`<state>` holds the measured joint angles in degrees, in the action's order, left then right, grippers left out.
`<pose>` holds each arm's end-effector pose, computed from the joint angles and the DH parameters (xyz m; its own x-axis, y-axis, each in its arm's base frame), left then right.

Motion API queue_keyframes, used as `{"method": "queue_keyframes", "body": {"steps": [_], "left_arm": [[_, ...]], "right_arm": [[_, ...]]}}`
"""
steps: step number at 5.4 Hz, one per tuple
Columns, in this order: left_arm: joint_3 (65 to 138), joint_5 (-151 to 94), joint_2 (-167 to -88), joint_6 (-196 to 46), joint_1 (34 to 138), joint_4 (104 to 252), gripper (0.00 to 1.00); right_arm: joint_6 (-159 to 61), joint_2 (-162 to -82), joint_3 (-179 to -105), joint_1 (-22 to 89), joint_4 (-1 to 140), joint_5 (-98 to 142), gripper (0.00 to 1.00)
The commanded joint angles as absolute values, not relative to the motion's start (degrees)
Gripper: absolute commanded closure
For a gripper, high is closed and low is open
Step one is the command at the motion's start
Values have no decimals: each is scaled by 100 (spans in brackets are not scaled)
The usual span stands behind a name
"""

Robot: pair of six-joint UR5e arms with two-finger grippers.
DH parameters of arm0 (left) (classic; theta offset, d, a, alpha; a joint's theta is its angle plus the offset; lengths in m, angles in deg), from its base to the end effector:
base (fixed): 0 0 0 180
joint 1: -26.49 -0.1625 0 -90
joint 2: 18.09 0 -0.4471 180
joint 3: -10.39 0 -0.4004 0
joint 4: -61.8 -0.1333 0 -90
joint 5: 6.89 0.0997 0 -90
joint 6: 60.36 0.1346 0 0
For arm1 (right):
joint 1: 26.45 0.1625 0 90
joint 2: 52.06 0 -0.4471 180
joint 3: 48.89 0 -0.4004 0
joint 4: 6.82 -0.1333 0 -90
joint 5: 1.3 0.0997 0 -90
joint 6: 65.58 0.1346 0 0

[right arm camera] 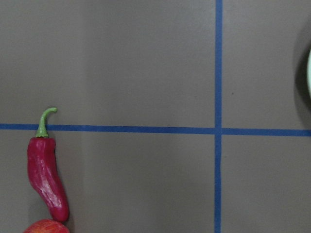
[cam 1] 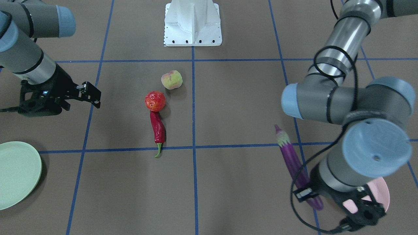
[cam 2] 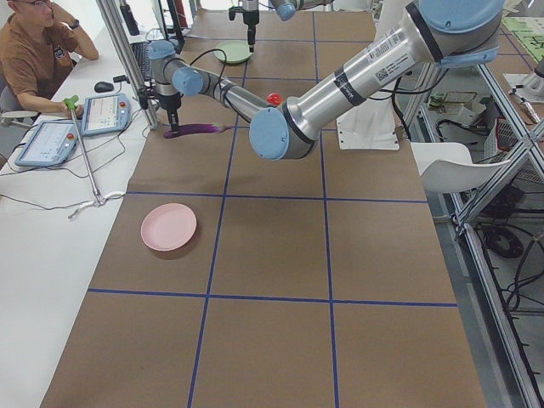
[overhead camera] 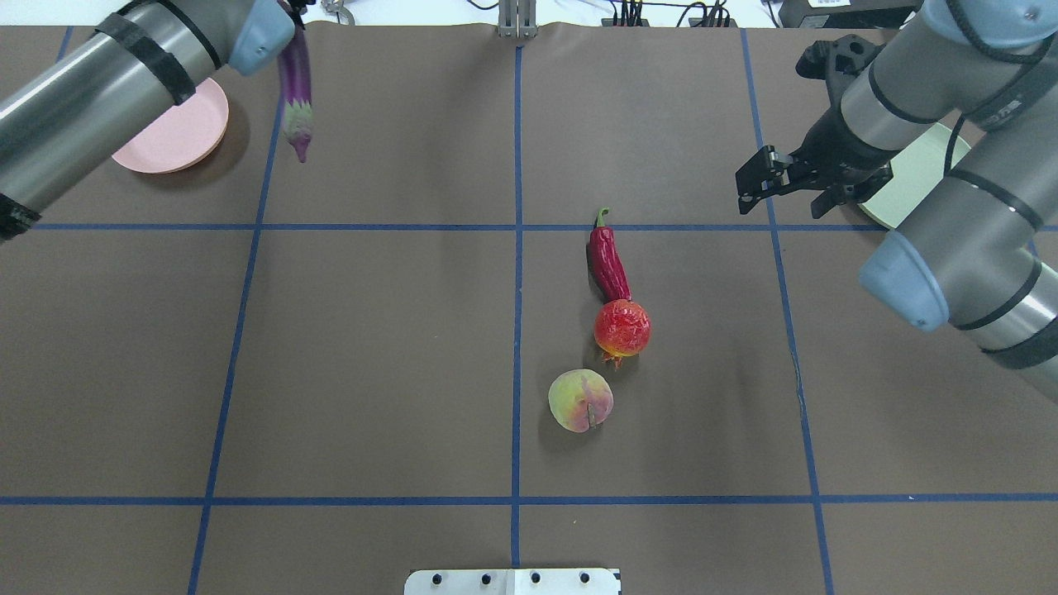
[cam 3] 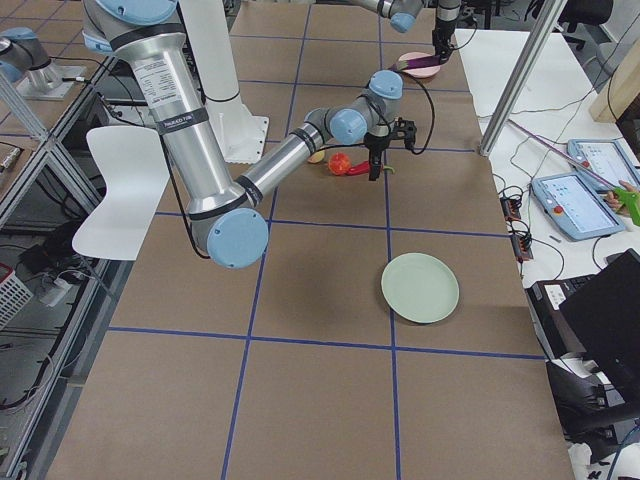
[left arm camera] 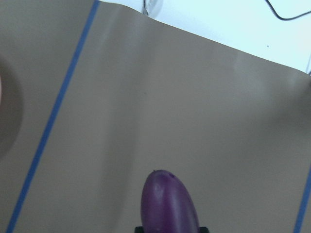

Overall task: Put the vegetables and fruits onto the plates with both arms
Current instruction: 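Carry eggplant to pink plate with left gripper while right gripper nears pomegranate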

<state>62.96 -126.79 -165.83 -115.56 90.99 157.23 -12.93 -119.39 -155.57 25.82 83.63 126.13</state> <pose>0.3252 -0.8355 0.3240 0.7118 -0.3431 -0.6129 0.3447 0.9309 -0.1209 -0.3428 -0.5271 0.3418 0.6179 0.0114 0.7862 -0.0247 0.9997 0.0050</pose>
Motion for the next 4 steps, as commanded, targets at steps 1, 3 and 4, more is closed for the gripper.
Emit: {"method": "queue_keyframes", "body": {"steps": [1,3,4], "left_arm": [[5160,-12049,-16557,-11109,9347,16152,100],[4522,-11644,-16557,-11055,9426,16664,100],[4328,-11614,-16557,-11055,9426,16787,100]], "right_arm": [[-383,-11903,-15498,1868,7687,12160,1],[-336,-11825,-15428,1558,7711,12105,1],[-327,-11772,-15306,1409,7737,12096,1]]}}
